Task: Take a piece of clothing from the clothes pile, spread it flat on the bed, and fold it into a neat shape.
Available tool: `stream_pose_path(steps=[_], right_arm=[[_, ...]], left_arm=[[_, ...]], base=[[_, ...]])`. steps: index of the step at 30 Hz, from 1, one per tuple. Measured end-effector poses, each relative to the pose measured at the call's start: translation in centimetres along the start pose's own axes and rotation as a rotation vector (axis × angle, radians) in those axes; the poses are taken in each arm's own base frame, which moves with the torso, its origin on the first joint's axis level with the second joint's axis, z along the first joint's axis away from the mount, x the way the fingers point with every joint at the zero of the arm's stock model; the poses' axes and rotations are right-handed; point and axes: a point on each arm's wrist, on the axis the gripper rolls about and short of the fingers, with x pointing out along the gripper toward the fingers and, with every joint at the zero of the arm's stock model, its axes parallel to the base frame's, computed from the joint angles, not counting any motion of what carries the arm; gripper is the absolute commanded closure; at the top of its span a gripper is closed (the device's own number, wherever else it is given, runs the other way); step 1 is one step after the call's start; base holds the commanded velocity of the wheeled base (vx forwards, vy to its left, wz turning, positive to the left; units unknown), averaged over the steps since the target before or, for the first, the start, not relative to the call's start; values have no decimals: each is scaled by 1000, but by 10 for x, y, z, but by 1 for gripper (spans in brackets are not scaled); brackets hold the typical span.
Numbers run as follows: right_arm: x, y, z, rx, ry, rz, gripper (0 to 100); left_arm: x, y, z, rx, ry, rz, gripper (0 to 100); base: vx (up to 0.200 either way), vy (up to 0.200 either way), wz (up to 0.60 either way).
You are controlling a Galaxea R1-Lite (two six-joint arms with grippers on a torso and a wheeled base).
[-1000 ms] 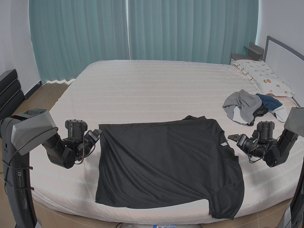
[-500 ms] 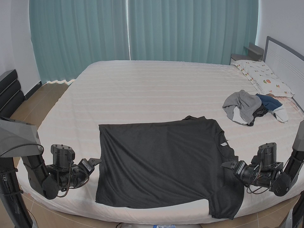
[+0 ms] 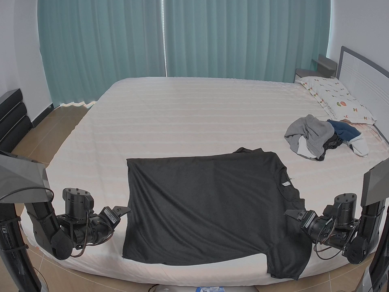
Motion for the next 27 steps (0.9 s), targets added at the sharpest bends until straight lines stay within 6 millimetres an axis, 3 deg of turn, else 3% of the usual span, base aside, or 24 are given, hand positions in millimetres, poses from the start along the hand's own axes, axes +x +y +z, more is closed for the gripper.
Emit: stream_pose_path(steps=[5,17,27], right_arm=[[2,-11,5,1,0,-36,0],[1,-18,11,3,-19,-57,0],[-4,-20,21,19,-19,-17,0]], left_arm=[[-1,1,-1,1,4,3,0],[0,1,-19,51,51,29,0],[16,-4,-43,123,39,75,0]], base=[[-200,0,0],[0,0,0],[0,0,0]])
